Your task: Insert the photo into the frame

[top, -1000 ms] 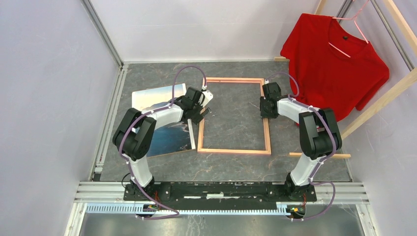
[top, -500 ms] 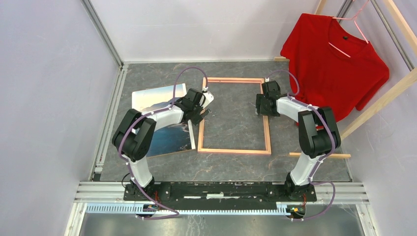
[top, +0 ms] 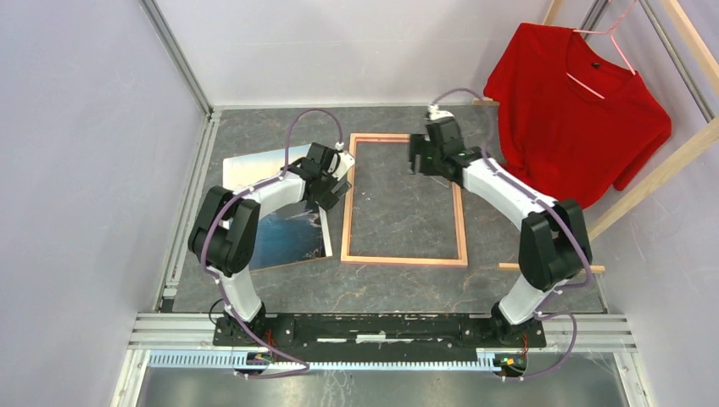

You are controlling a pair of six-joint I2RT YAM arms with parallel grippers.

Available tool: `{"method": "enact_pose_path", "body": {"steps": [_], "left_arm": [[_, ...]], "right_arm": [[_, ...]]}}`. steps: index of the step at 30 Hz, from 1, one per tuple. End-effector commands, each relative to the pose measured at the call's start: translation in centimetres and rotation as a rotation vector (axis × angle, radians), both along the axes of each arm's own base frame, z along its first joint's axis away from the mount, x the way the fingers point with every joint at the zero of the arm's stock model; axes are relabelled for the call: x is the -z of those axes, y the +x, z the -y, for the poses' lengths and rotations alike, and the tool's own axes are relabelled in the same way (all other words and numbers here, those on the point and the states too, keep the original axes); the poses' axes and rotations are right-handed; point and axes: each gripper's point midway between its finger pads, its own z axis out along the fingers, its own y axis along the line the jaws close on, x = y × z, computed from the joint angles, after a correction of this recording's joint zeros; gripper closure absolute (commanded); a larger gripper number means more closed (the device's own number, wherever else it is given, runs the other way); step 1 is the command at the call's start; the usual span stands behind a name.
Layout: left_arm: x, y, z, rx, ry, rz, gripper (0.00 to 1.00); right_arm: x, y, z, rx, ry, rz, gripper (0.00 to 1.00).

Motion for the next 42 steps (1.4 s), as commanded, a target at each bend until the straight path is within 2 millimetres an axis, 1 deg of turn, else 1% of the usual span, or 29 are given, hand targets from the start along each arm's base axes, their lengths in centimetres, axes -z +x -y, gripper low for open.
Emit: {"method": "enact_pose_path", "body": {"steps": [1, 2, 3, 4, 5, 6, 7, 8, 10, 12, 14, 16, 17, 19, 21, 22, 23, 25, 28, 31, 35, 38, 42], "left_arm": [[-6.7, 0.0, 1.7, -0.002, -0.212, -0.006, 0.00], [-8.1, 0.4, 1.2, -0.014, -0.255, -0.004, 0.00], [-9.5, 0.9, 0.3, -0.029, -0.288, 0.005, 0.00], [-10.8, 1.4, -1.2, -0.054, -0.298, 0.022, 0.00], [-11.9, 1.8, -2.8, -0.077, -0.299, 0.042, 0.00], [-12.8, 2.2, -4.9, -0.108, -0.292, 0.067, 0.00], [-13.5, 2.6, -7.1, -0.140, -0.276, 0.093, 0.00], [-13.8, 2.7, -9.3, -0.179, -0.256, 0.111, 0.00], [-14.0, 2.6, -13.7, -0.255, -0.197, 0.136, 0.00], [-13.3, 1.9, -18.3, -0.348, -0.140, 0.145, 0.00], [-12.4, 1.2, -22.2, -0.435, -0.085, 0.154, 0.00], [-11.2, 0.5, -25.5, -0.507, -0.051, 0.137, 0.01], [-10.7, 0.0, -27.5, -0.553, -0.031, 0.132, 0.02], [-9.7, -0.6, -29.9, -0.611, 0.006, 0.125, 0.03], [-9.1, -1.3, -32.5, -0.670, 0.056, 0.138, 0.03], [-8.6, -1.7, -33.2, -0.682, 0.078, 0.132, 0.03], [-8.5, -1.9, -34.2, -0.708, 0.118, 0.147, 0.04], [-7.6, -2.5, -34.6, -0.714, 0.147, 0.137, 0.04], [-6.9, -2.6, -35.4, -0.747, 0.191, 0.159, 0.04], [-6.5, -2.6, -36.1, -0.770, 0.209, 0.162, 0.05], [-6.4, -2.4, -37.2, -0.801, 0.248, 0.182, 0.05], [-6.2, -2.3, -38.0, -0.822, 0.274, 0.193, 0.05], [-4.7, -2.3, -37.8, -0.823, 0.263, 0.164, 0.06]], "right_arm": [[-4.0, 0.5, -10.9, -0.184, 0.164, 0.077, 0.20], [-4.2, 0.5, -12.9, -0.215, 0.186, 0.075, 0.21], [-4.8, 0.5, -15.1, -0.243, 0.215, 0.081, 0.21], [-4.4, 0.3, -17.1, -0.274, 0.238, 0.067, 0.21], [-4.8, 0.4, -18.7, -0.295, 0.260, 0.073, 0.21], [-4.3, 0.3, -20.4, -0.321, 0.274, 0.058, 0.21], [-4.6, 0.3, -22.0, -0.337, 0.290, 0.062, 0.21], [-4.0, -0.3, -23.8, -0.370, 0.306, 0.038, 0.21], [-3.1, -0.9, -26.7, -0.408, 0.333, 0.011, 0.21], [-1.8, -1.5, -28.9, -0.431, 0.353, -0.021, 0.21], [-0.3, -2.0, -30.5, -0.439, 0.362, -0.047, 0.21], [1.6, -2.4, -31.3, -0.437, 0.356, -0.080, 0.21], [2.7, -2.5, -31.4, -0.429, 0.353, -0.100, 0.21], [4.4, -2.8, -31.4, -0.420, 0.343, -0.131, 0.21], [5.8, -3.3, -31.1, -0.409, 0.333, -0.159, 0.21], [6.3, -3.5, -30.9, -0.407, 0.332, -0.170, 0.21], [6.6, -3.8, -30.9, -0.407, 0.338, -0.179, 0.21], [7.4, -4.8, -30.8, -0.414, 0.349, -0.202, 0.21], [8.6, -6.4, -31.2, -0.439, 0.347, -0.243, 0.21], [9.9, -9.0, -32.0, -0.479, 0.344, -0.290, 0.21], [11.0, -11.8, -32.5, -0.506, 0.352, -0.345, 0.22], [11.0, -13.1, -32.4, -0.518, 0.362, -0.363, 0.22], [9.7, -13.4, -32.2, -0.526, 0.385, -0.358, 0.22]]}}
